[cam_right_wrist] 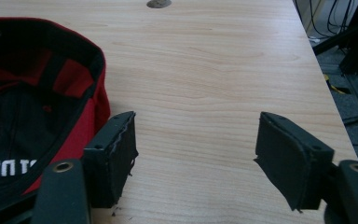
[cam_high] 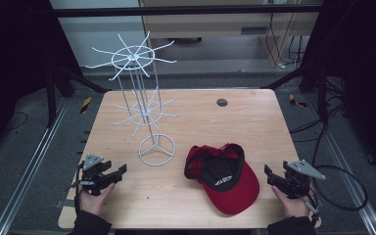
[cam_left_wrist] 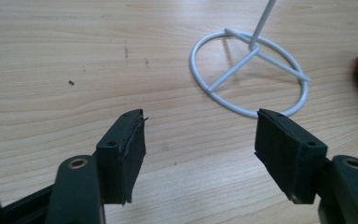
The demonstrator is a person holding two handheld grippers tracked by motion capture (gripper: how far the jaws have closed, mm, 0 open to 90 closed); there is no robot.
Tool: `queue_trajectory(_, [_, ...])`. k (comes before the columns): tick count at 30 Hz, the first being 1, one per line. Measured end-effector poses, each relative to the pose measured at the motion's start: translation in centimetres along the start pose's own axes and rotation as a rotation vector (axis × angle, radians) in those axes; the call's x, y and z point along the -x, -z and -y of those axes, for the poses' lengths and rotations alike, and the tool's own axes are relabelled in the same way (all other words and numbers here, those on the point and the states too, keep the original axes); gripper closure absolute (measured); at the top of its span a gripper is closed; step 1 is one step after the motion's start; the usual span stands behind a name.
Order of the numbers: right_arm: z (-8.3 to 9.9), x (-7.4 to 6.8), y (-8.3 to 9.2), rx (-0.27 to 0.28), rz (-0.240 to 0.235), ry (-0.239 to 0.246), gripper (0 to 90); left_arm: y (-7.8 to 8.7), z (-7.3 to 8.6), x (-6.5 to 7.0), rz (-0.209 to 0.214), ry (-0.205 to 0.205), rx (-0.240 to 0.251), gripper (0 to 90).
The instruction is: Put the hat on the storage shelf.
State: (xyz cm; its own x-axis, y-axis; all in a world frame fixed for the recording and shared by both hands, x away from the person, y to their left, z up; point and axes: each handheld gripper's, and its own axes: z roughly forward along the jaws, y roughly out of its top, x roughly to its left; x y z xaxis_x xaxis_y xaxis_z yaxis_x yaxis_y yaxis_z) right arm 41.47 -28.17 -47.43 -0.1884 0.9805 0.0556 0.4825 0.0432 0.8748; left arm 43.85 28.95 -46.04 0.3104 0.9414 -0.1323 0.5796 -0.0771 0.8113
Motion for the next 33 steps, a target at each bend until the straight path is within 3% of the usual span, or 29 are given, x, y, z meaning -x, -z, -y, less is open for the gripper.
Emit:
queue_trajectory(5, [0.1,-0.3,0.1,-0.012,-0.03,0.021,35.8,0.0,0.0,0.9,0.016,-0.001,0.002,34.1])
queue_trajectory(9, [0.0,-0.7,0.0,-0.035,-0.065,0.029,40.1,-0.1,-0.1,2.5,0.051,-0.046,0.002,36.6])
queue_trajectory(20, [-1.2,-2.3,0.1,-0.035,-0.154,0.056,47.5,-0.7,-1.1,5.1,0.096,-0.096,0.017,37.1])
queue_trajectory(33, [-3.3,-3.0,-0.4,-0.031,-0.198,0.052,52.1,-2.0,-2.8,8.3,0.153,-0.145,0.028,37.8])
